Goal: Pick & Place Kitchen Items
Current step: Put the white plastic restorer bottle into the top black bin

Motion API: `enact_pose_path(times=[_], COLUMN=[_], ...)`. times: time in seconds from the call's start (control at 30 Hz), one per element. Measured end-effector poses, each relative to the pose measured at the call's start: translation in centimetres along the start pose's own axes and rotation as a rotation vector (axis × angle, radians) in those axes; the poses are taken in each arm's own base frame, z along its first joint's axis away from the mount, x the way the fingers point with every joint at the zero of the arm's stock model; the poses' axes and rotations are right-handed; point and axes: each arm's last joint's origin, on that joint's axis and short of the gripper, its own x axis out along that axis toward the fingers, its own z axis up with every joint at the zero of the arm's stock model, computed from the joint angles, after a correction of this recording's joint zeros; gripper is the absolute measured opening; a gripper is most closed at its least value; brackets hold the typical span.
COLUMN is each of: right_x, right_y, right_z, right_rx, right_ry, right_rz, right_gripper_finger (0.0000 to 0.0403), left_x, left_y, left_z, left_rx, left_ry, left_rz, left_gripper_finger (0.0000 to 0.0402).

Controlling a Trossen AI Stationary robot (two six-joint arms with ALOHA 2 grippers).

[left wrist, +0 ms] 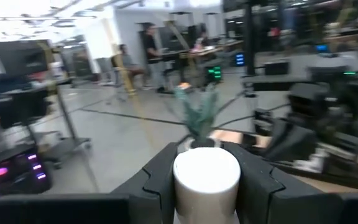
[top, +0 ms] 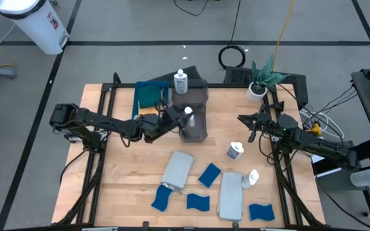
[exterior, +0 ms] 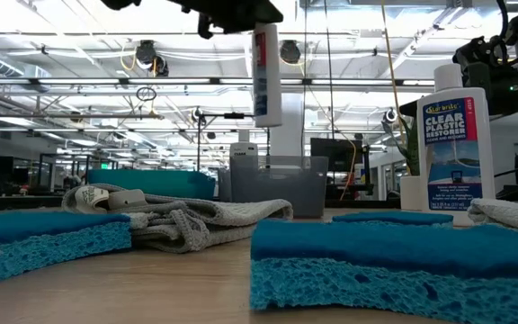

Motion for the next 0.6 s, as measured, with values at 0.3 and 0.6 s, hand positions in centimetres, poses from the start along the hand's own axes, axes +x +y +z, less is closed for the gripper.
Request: enact_pose_path(times=[0.3, 0.6], right_x=[0.0, 0.0], right_y=[0.0, 0.0], right_z=[0.0, 0.0], right_rx=[0.000, 0.000], right_ry=[-0.001, -0.001], right_rz=[0.000, 0.000], right_gripper_finger=[0.0020, 0.0020], left_x=[1.2, 2.8], left_y=[1.9, 4.9], left_z=[-0.2, -0.8], left_rx=[-0.004, -0.033], left_ry=[0.006, 0.019], left_rz=[0.101, 0.197], left_gripper_finger=[0.0117, 0.0118])
